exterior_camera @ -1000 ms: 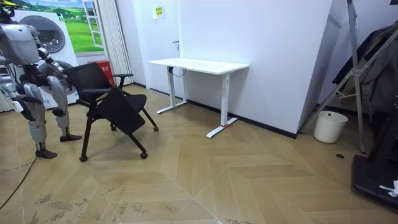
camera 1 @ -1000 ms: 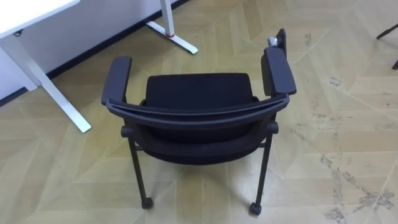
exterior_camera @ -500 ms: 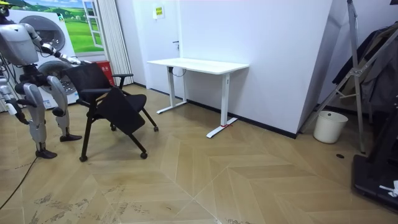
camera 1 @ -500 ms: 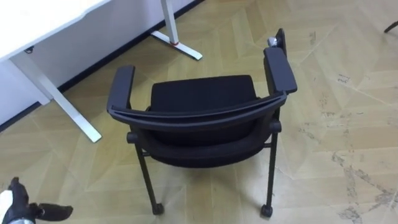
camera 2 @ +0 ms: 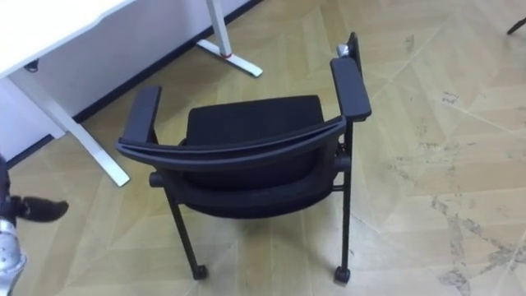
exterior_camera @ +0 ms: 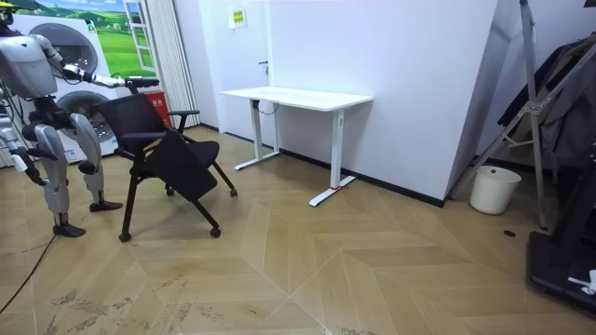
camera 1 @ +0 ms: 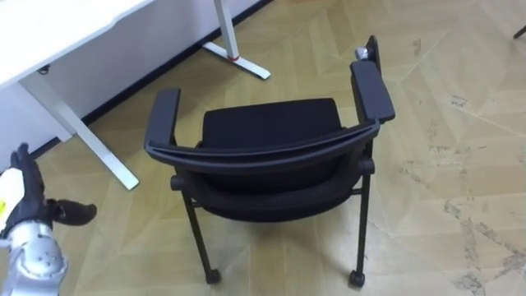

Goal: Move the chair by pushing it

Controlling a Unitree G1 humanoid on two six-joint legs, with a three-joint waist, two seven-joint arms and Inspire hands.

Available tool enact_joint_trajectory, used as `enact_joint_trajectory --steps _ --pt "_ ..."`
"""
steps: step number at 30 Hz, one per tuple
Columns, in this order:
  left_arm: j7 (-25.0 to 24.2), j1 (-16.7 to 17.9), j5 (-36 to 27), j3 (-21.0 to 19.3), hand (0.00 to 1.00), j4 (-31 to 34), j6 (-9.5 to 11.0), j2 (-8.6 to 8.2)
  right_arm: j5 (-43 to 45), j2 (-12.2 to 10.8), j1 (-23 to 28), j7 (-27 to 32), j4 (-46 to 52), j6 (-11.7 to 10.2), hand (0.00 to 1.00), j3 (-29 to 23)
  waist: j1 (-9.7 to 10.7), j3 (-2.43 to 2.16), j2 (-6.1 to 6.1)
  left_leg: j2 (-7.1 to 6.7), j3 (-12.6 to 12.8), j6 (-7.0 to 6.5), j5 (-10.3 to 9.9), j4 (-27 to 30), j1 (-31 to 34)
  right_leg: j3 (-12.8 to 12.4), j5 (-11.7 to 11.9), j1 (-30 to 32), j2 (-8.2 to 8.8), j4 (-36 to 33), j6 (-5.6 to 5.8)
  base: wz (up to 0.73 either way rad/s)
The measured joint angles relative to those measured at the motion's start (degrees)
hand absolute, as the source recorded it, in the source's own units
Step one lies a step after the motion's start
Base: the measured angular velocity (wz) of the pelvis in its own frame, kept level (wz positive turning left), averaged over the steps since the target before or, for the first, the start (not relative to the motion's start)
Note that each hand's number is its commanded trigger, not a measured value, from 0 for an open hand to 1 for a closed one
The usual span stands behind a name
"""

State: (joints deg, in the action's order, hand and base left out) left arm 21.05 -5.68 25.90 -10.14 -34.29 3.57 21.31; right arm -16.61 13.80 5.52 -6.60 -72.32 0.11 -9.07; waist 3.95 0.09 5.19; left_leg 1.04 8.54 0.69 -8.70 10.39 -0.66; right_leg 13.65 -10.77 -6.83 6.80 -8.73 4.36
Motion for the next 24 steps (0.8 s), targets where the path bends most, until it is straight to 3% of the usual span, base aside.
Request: enact_joint_trajectory --steps 5,15,24 --pt "-0.36 0.54 8.87 2.5 0.0 6.37 -1.08 -0.24 -1.11 -0.07 -0.27 -1.23 0.05 0.01 0.0 0.52 0.61 0.1 -0.33 0.0 0.18 0.0 0.0 -0.09 -0.06 -0.15 0.0 -0.03 0.0 0.08 0.0 0.0" --pt "-1.61 1.01 13.29 8.61 0.0 9.64 -2.04 -0.78 -2.23 -0.26 -1.3 -1.65 -0.41 0.03 0.0 1.72 0.54 -0.01 -0.82 0.01 0.24 0.0 0.0 -0.09 -0.26 -0.69 0.0 -0.06 -0.03 0.09 -0.01 0.0" --pt "-3.73 3.18 24.48 11.02 0.0 18.31 -2.92 -0.66 -3.88 -0.25 -2.26 -2.38 -1.16 0.03 0.0 2.27 0.68 -0.25 -0.37 0.04 0.41 0.0 0.0 -0.03 -0.6 -0.66 0.02 -0.5 -0.02 0.08 -0.03 0.0"
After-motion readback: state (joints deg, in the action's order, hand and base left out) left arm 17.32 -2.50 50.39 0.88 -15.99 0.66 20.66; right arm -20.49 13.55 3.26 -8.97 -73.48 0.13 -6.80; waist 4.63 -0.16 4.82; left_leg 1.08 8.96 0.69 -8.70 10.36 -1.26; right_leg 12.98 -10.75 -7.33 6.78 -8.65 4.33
